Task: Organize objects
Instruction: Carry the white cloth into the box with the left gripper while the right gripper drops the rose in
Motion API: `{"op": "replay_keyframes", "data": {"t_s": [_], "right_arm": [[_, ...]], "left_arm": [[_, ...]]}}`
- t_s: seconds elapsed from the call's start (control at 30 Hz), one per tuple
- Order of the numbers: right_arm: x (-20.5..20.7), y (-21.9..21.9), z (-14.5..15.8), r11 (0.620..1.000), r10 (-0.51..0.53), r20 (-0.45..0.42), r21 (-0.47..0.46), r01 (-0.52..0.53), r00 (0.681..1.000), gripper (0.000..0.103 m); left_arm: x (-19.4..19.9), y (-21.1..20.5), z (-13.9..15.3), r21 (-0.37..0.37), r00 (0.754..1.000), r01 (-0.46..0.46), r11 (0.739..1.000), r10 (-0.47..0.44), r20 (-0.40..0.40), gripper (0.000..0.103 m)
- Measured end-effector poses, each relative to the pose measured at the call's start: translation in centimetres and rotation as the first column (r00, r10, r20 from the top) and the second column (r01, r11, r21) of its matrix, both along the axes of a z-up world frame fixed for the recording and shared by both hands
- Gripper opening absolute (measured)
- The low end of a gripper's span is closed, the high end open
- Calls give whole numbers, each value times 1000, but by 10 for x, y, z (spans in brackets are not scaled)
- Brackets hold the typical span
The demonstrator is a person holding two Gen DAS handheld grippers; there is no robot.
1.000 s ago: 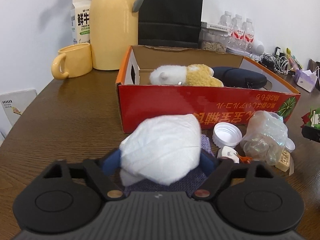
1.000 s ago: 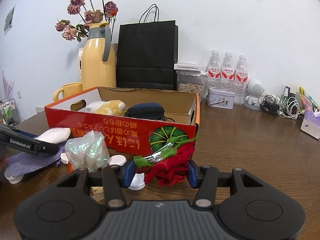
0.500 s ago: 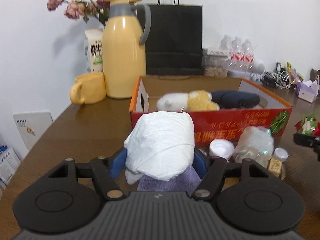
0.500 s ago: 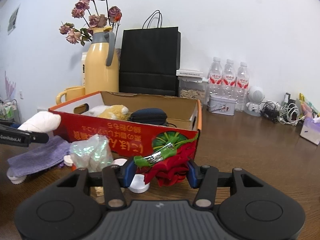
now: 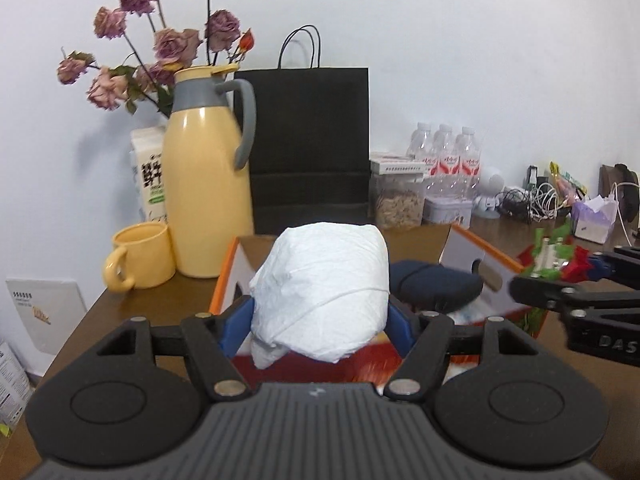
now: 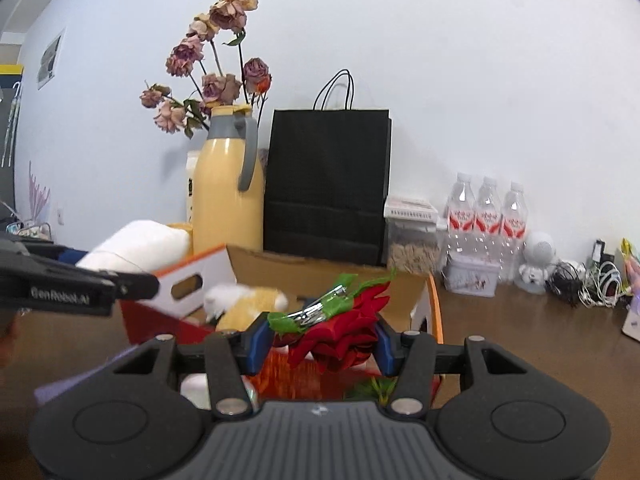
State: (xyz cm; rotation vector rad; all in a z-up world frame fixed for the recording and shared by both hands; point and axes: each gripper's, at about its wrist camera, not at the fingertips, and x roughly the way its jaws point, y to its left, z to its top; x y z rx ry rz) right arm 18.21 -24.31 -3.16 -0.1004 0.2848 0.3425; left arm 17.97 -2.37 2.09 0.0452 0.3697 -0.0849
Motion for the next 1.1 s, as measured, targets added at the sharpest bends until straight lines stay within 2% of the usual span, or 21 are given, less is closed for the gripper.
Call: {"op": "replay_keyframes", "data": {"t_s": [0.17, 0.4, 0.67, 0.77, 0.83, 0.9, 0.93, 0.97, 1.0, 1.03, 1.07, 1.1], "right_arm": [[32, 12, 7, 1000, -19, -7, 9, 19, 1000, 50], [82, 21, 7, 999, -46, -37, 12, 46, 998, 50], [113, 22, -9, 997, -67, -72, 19, 69, 995, 50], [117, 23, -15, 998, -63, -91, 12, 64, 994, 50], [117, 23, -16, 998, -63, -97, 16, 64, 993, 52], [116, 21, -16, 997, -65, -102, 22, 67, 993, 54], [116, 21, -16, 997, -65, -105, 20, 68, 992, 55], [116, 22, -16, 997, -66, -107, 18, 69, 992, 61], [116, 21, -16, 997, -67, -108, 19, 70, 992, 73], [115, 21, -16, 997, -68, -107, 19, 71, 992, 81], [116, 21, -16, 997, -80, -106, 15, 82, 991, 85], [116, 20, -16, 996, -85, -106, 15, 87, 991, 95]], "left_arm": [[27, -9, 7, -11, 1000, -12, 1000, 12, 4, 70], [68, -12, 2, -22, 998, -49, 999, 49, -27, 70], [96, -8, -13, -45, 996, -62, 997, 59, -68, 71], [99, -8, -18, -32, 995, -64, 997, 62, -77, 75], [98, -8, -19, -34, 995, -67, 997, 64, -75, 86], [97, -7, -19, -38, 996, -64, 997, 62, -66, 92], [96, -7, -18, -38, 996, -67, 997, 65, -63, 98], [96, -7, -18, -35, 996, -75, 997, 72, -59, 102], [95, -7, -17, -34, 995, -85, 996, 83, -51, 103], [94, -6, -17, -35, 995, -95, 995, 93, -45, 103], [94, -4, -16, -39, 994, -106, 994, 105, -41, 103], [94, -3, -16, -44, 993, -116, 992, 114, -42, 103]]}}
